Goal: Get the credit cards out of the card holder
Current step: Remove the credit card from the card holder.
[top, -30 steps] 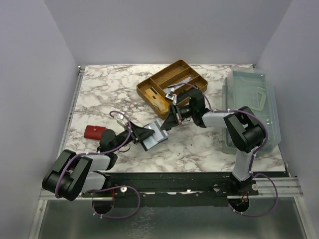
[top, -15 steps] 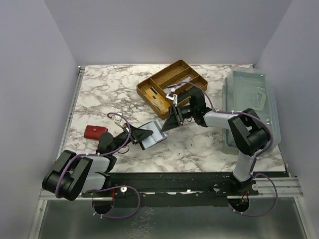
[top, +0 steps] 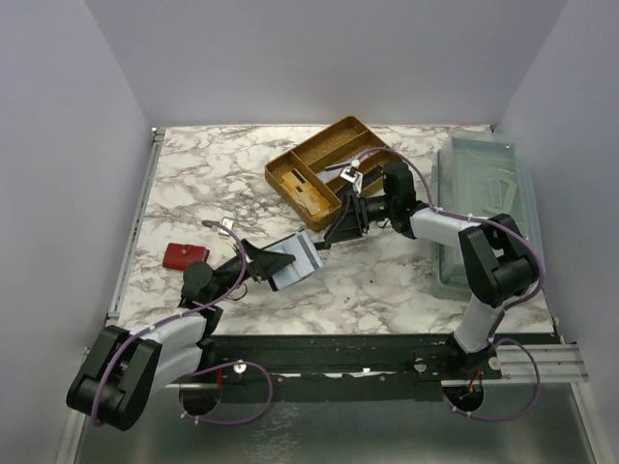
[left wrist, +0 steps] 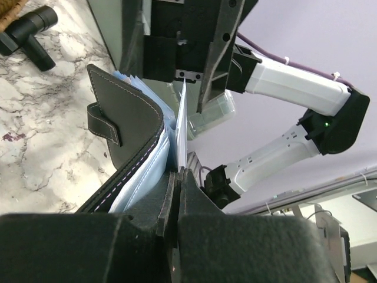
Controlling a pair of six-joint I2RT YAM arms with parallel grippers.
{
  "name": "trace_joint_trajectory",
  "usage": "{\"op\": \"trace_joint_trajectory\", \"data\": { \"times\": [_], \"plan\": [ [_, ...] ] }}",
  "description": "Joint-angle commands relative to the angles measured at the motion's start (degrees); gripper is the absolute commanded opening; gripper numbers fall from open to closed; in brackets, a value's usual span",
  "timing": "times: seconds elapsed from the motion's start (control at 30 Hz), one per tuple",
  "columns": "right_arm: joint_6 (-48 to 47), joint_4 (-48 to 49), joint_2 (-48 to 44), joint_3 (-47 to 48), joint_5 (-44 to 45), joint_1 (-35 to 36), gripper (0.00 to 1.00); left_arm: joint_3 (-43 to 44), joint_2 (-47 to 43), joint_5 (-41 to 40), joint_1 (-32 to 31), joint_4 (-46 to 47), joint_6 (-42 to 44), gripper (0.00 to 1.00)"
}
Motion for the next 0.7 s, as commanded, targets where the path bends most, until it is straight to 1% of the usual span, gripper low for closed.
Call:
{"op": "trace_joint_trajectory", "data": {
  "times": [0.0,0.07,0.13,0.47,0.67],
  "plan": [
    [-0.61,-1.34,1.78,0.46,0.79,0.3,0.83,3.18,-2.09,4.34,0.21,0.74,0.89,0.0],
    [0.7,-0.14,2.44,0.41,-0.22,0.68,0.87,4.06,-2.3,5.43,0.14,0.74,0.71,0.0],
    [0.99,0.32,2.8,0.4,-0.4,1.53,0.88,4.92,-2.11,6.26,0.08,0.86,0.42,0.0],
    [6.98,6.74,4.0,-0.25,-3.01,3.95,0.88,6.61,-0.07,6.74,-2.1,3.25,-0.38,0.0],
    [11.61,11.93,4.37,-0.57,-5.33,5.74,0.88,7.94,2.82,6.85,-3.61,5.74,-0.82,0.0]
  ]
}}
